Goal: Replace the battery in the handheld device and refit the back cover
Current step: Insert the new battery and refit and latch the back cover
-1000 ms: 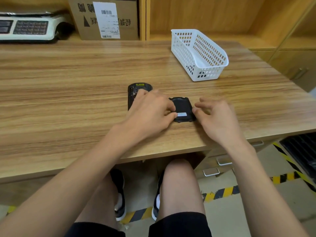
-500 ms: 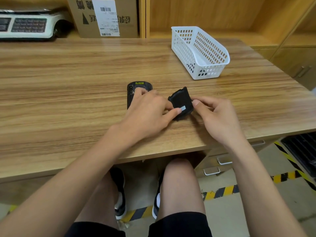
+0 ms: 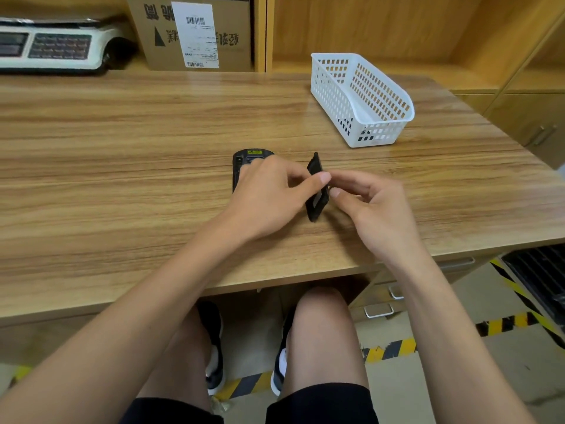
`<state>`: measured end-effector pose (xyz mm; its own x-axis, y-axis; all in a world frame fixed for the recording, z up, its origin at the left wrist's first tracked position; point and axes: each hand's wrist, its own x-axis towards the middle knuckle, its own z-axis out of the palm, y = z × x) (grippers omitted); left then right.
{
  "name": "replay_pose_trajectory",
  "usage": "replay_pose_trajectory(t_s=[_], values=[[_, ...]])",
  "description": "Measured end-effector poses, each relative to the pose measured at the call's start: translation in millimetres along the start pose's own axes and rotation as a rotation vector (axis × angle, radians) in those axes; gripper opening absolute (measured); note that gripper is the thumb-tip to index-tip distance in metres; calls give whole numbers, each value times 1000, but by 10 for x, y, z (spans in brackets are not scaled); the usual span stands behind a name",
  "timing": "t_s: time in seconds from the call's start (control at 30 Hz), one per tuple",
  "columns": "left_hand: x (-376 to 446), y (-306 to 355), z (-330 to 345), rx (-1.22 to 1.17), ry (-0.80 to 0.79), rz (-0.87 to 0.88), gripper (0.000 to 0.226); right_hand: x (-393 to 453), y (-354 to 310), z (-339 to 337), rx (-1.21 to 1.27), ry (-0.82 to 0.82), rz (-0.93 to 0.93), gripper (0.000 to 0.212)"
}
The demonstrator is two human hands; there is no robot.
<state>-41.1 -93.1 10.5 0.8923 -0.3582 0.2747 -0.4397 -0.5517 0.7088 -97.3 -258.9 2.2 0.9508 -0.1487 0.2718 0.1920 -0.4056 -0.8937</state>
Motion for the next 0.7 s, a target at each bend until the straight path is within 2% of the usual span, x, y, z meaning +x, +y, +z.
replay_pose_trajectory(t_s=[0.4, 0.53, 0.7], values=[[-53, -35, -145, -130, 30, -146, 25, 34, -16, 160, -36, -69, -5, 34], [-96, -47, -224, -210, 14, -192, 20, 69, -1, 222, -35, -17, 32, 29], [-171, -15, -351, -389, 28, -198, 20, 110, -32, 277, 66, 77, 98, 41]])
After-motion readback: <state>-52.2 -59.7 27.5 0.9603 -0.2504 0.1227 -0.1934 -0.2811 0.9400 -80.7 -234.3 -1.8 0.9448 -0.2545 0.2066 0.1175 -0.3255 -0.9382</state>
